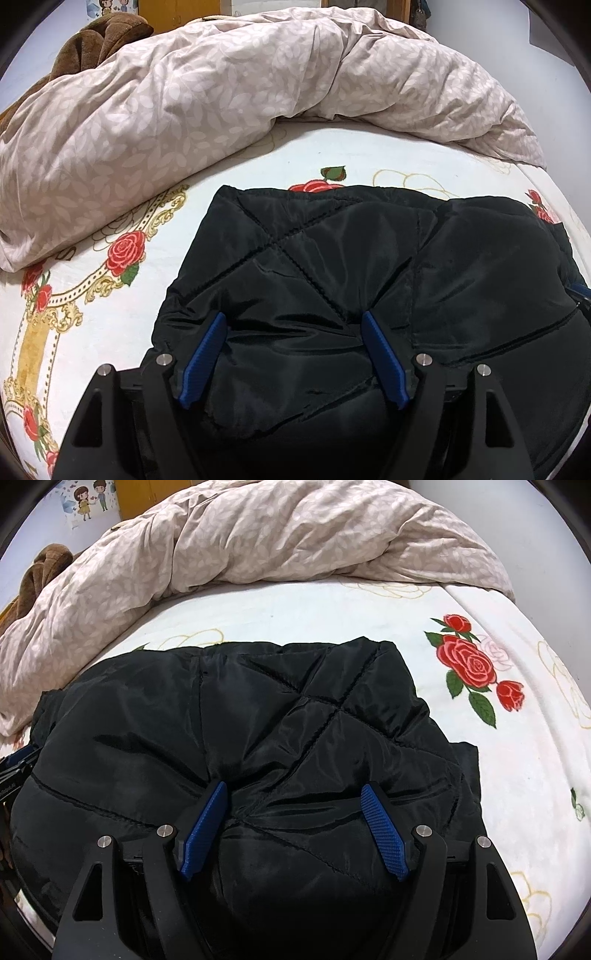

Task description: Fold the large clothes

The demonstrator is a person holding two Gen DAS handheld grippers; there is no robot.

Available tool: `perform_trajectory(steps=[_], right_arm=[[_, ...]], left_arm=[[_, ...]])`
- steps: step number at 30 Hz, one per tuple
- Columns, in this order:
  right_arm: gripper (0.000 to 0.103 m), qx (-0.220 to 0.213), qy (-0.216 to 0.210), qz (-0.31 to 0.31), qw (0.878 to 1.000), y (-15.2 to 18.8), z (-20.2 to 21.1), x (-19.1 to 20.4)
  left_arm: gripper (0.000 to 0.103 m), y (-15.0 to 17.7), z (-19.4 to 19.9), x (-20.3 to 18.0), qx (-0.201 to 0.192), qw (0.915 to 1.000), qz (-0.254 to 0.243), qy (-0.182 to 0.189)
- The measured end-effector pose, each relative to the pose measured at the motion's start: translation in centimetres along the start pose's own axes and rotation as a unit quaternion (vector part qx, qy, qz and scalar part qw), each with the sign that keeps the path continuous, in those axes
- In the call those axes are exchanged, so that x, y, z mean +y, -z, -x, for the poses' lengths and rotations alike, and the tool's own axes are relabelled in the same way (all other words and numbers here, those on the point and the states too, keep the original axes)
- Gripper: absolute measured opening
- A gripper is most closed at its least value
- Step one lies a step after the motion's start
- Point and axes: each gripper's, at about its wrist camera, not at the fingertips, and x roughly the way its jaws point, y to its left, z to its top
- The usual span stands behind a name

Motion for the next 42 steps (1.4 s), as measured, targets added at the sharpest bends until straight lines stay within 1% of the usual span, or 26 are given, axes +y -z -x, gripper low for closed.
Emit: perform_trajectory(steps=[4,6,8,10,12,14,16,17,19,20,24,29,38,42], right_arm=[[0.074,0.006,0.004,0.000,1.000,-0.2,-0.3,0.1],[0.074,0.013,0.003,-0.011,1.000,-0.5,0.2,-0.1],[0.074,0.008,-0.001,-0.021,1.000,-1.0,1.8,-0.3],[0.074,-0.011,-0.006,-0.028,1.000,-1.3,3.4,-0.3],[0.074,-0.037,-0.018,-0.031,0.999,-2.1,5.1,0.0],[0.074,-0.039,-0.020,-0.025,0.999,-3.1,5.4,0.6],[0.074,-0.028,-0.014,-0.015,0.999,-3.9,4.5,1.2],[0.074,-0.020,-0.008,-0.010,1.000,-4.2,3.7,1.3],[0.074,0.010,0.009,-0.009,1.000,-4.4,1.5,1.0],[0.074,0.022,0.003,-0.014,1.000,-4.4,0.6,0.5],[0.074,0.032,0.003,-0.014,0.999,-3.8,-1.3,-0.3],[0.074,0.026,0.016,-0.007,1.000,-3.5,-2.5,-0.1],[0.074,0.019,0.017,-0.007,1.000,-3.4,-2.7,-0.1],[0.074,0.006,0.000,-0.022,1.000,-3.3,-1.7,-0.7]], left_arm=[[0.078,-0.2,0.2,-0.1,0.004,1.0000,0.004,-0.004],[0.077,-0.7,0.8,0.0,0.012,0.9999,0.011,-0.002],[0.075,-1.4,2.1,0.3,0.012,0.9995,0.026,0.013],[0.075,-2.4,3.9,0.1,-0.007,0.9987,0.035,0.036],[0.075,-3.5,5.2,-1.3,-0.024,0.9981,0.024,0.051],[0.075,-4.6,5.6,-3.8,-0.032,0.9972,0.001,0.067],[0.075,-5.3,4.5,-6.7,-0.023,0.9965,-0.031,0.074],[0.075,-5.5,3.6,-7.7,-0.011,0.9961,-0.040,0.078],[0.075,-5.5,0.7,-9.4,0.025,0.9955,-0.046,0.078],[0.075,-5.4,-0.4,-9.9,0.035,0.9952,-0.046,0.079],[0.075,-5.1,-2.5,-10.4,0.038,0.9956,-0.046,0.072],[0.075,-4.7,-3.1,-10.7,0.038,0.9958,-0.048,0.067],[0.075,-4.4,-3.3,-10.9,0.033,0.9961,-0.051,0.064],[0.075,-4.5,-2.6,-10.6,0.030,0.9957,-0.051,0.071]])
